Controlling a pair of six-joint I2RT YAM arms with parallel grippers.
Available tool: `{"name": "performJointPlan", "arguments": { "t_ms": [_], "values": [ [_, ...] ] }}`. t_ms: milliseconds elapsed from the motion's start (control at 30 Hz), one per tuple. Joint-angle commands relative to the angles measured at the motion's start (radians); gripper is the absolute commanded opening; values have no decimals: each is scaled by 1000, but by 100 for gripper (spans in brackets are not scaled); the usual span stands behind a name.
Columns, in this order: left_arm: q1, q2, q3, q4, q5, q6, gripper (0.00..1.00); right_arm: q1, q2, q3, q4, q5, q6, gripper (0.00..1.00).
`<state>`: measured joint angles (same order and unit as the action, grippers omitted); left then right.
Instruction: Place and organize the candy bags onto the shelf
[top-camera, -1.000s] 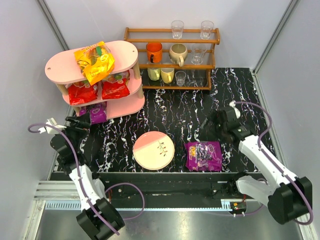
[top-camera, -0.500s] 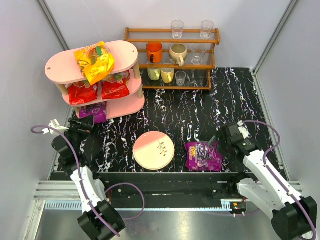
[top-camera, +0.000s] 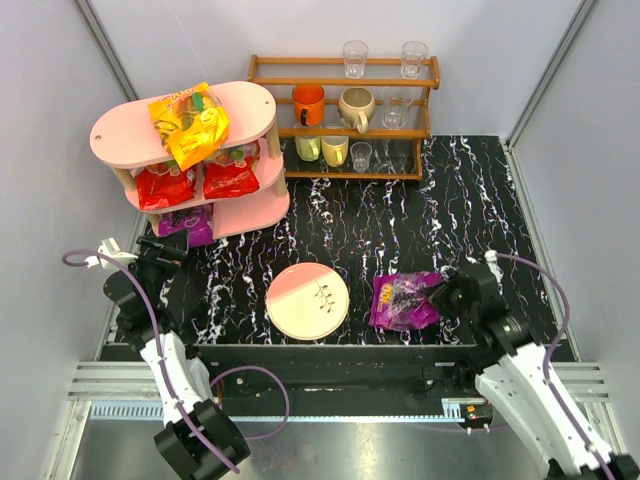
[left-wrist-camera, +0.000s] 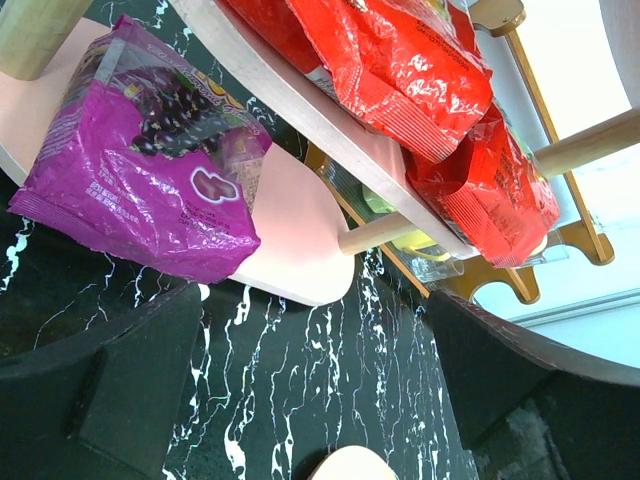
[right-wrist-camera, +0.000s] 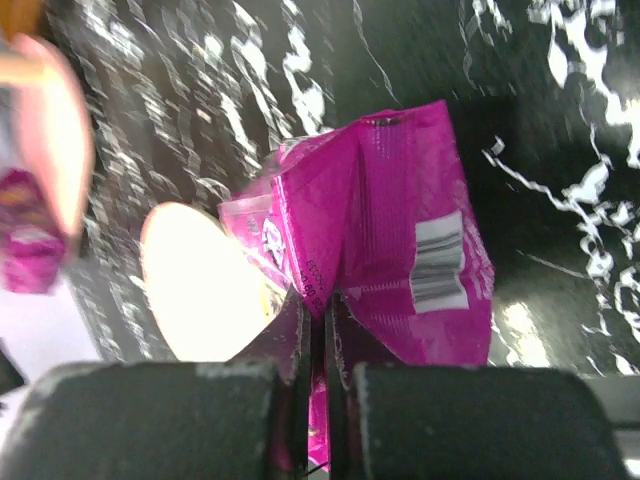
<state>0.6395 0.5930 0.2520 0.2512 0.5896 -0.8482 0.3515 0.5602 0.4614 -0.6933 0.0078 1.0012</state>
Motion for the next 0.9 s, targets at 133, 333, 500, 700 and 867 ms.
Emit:
{"name": "performJointPlan", "arguments": {
  "t_ms": [133, 333, 500, 700, 867],
  "values": [
    [-6, -6, -2, 65, 38, -34, 99, 0, -138, 94, 115, 268, 296, 0],
    [-21, 1, 1, 76, 47, -54, 99, 0, 71, 45, 305, 51, 543, 13],
    [-35, 5, 1, 86, 52, -66, 99, 1, 293, 135, 376, -187, 404, 59],
    [-40, -1, -2, 88, 55, -75, 99, 1, 299, 241, 328, -194, -96, 61],
    [-44, 2, -5, 92, 64, -75, 99, 1, 421, 324, 190, 54, -364, 68]
  ]
}}
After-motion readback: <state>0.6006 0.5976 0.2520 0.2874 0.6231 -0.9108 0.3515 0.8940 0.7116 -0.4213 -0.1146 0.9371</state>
